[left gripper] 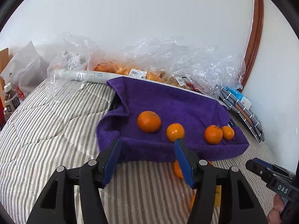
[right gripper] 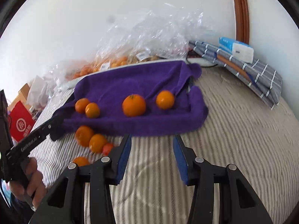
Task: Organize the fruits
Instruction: 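Move the right gripper back to the cluster and grasp a yellow-green fruit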
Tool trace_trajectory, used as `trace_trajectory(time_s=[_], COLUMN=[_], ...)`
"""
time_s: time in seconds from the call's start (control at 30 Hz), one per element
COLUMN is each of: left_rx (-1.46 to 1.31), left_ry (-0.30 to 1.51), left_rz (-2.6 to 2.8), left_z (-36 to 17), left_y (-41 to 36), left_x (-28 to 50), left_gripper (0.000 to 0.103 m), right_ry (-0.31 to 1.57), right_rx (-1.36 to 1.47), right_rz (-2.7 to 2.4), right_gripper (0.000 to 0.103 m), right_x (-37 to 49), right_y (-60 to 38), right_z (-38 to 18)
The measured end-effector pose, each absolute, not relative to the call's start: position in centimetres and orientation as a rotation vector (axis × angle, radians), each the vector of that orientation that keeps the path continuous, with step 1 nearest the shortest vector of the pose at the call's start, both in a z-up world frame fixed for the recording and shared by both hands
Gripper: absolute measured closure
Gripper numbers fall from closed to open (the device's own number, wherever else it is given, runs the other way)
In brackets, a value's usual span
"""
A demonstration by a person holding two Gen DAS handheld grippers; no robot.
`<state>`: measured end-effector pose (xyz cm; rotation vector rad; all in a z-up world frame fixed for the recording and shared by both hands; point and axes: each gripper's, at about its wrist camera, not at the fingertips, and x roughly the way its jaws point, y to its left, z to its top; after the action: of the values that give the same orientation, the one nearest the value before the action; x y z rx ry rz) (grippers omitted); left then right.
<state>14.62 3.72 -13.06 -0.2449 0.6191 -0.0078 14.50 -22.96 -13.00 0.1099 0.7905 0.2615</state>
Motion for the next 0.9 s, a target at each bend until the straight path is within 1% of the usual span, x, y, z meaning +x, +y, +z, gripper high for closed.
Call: trace_trajectory(time_s=[0.1, 0.17, 0.5, 0.57, 0.7, 0.73, 0.77, 0.9], left_rx=[-0.242, -0.250, -0.261, -0.264, -0.266, -0.266, -0.265, -0.268], left_ry=[0.626, 0.622, 0.634, 0.629, 0.637, 0.639, 0.642, 0.652], left_rz=[-0.004, -0.001, 0.000, -0.001, -0.002, -0.002, -0.002, -0.002], left_z=[-13.1, -13.0, -13.2, -13.1, -13.2, -13.3, -13.3, -13.4], left_y=[4.3, 4.7, 5.3, 5.3, 5.3, 5.3, 5.3, 5.2], left_x=[14.0, 13.5, 13.3, 13.2, 13.3, 13.3, 13.4, 13.5], left_gripper=[0.046, 0.046, 0.046, 0.046, 0.046, 0.046, 0.046, 0.046], right_ry=[0.794, 0.812, 0.888, 0.923, 0.983, 0.992, 0.991, 0.979], right_rx=[0.098, 0.101, 0.103, 0.128, 0.238, 0.255, 0.267, 0.274], right_rz=[0.289, 0.316, 0.349, 0.339, 0.375, 0.382, 0.389, 0.389], right_gripper=[0.060, 0.065, 0.068, 0.071, 0.071, 0.074, 0.076, 0.076], right_x=[13.1, 12.5, 12.4, 13.2, 14.7, 15.0, 15.2, 15.3], right_y=[-21.9, -21.1, -17.8, -17.9, -18.4, -18.5, -18.5, -19.4], right_z=[-13.2, -13.4, -14.4, -15.0, -16.1, -16.3, -16.4, -16.1])
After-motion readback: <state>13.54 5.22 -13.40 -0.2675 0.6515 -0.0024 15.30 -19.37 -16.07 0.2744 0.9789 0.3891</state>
